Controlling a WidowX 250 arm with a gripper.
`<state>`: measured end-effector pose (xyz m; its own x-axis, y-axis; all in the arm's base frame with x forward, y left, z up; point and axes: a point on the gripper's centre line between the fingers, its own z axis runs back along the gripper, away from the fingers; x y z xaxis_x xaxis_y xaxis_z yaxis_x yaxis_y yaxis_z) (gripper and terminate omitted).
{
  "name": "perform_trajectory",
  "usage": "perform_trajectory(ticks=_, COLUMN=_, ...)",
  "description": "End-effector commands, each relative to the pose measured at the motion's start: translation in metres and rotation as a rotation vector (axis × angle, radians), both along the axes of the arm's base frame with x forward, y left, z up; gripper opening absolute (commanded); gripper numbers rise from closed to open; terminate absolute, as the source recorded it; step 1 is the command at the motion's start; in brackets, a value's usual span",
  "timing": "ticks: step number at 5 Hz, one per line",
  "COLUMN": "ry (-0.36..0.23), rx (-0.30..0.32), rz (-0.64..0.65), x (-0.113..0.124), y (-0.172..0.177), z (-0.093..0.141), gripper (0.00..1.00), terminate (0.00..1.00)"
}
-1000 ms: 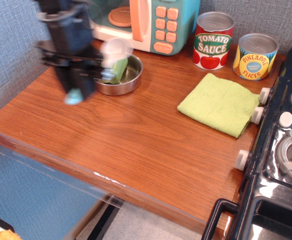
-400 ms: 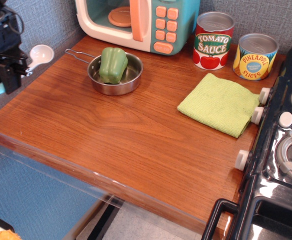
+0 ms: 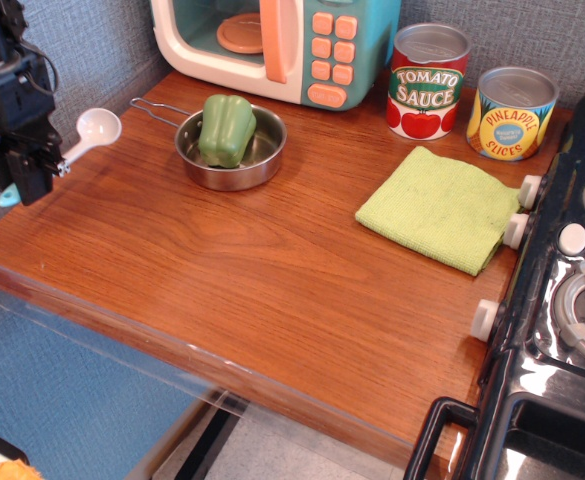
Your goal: Put the blue spoon in front of the microwave.
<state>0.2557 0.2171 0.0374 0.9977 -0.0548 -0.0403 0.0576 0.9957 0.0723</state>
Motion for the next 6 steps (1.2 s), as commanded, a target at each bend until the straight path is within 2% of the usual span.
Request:
perform_trajectory(ticks=1, ry=-0.002, rx=0.006, rz=-0.018, x=0.001, y=-0.008, z=0.009, gripper=0.0, terminate=0.0)
perform_trajectory(ticks=2, ry=0.007, rx=0.006, rz=-0.014, x=0.001, y=-0.011, z=0.007, gripper=0.0, terminate=0.0)
perform_trajectory(ticks=3, ry=-0.002, rx=-0.009, rz=-0.001, x=0.001, y=-0.014, z=0.009, gripper=1.0, terminate=0.0)
perform_trajectory(ticks=4, ry=-0.088, rx=-0.088, rz=0.01, x=0.001, y=-0.017, z=0.016, gripper=1.0, terminate=0.0)
perform_trajectory(ticks=5, ry=-0.168, rx=-0.114, rz=-0.077, x=0.006, y=-0.042, z=0.052, gripper=1.0, terminate=0.0)
perform_trajectory(ticks=6, ry=-0.171, rx=-0.103, rz=-0.132, x=0.01, y=-0.08, z=0.077, gripper=1.0, terminate=0.0)
